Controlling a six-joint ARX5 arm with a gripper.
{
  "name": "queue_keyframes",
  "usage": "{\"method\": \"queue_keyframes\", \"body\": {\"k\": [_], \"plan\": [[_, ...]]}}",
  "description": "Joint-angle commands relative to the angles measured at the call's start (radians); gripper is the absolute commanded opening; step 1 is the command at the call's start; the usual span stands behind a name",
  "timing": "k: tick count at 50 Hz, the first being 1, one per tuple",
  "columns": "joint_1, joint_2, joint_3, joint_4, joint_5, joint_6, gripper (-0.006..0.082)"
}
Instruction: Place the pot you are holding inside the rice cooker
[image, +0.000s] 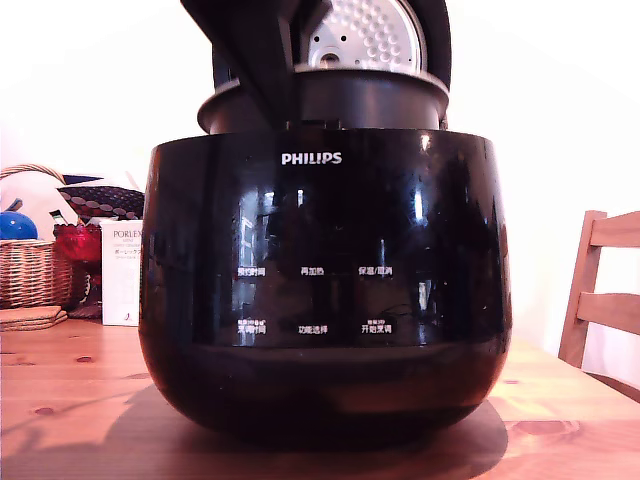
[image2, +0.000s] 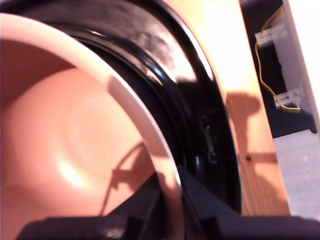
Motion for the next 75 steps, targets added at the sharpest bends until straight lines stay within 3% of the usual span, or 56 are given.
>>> {"method": "queue_keyframes", "body": {"k": [1,52,60,69,75], "plan": [[-0.005,-0.001,0.019,0.026,0.001,0.027,-0.0024],[-0.006,0.031,0.019,0.020,0.009,0.005,-0.0024],[-0.005,0.031,0.019,0.020,0.005,-0.013,0.0060],[-0.005,0.031,0.019,0.016,0.005,-0.021,0.0071],[-0.005,0.031,0.019,0.012,0.004,-0.022,0.0159]]}}
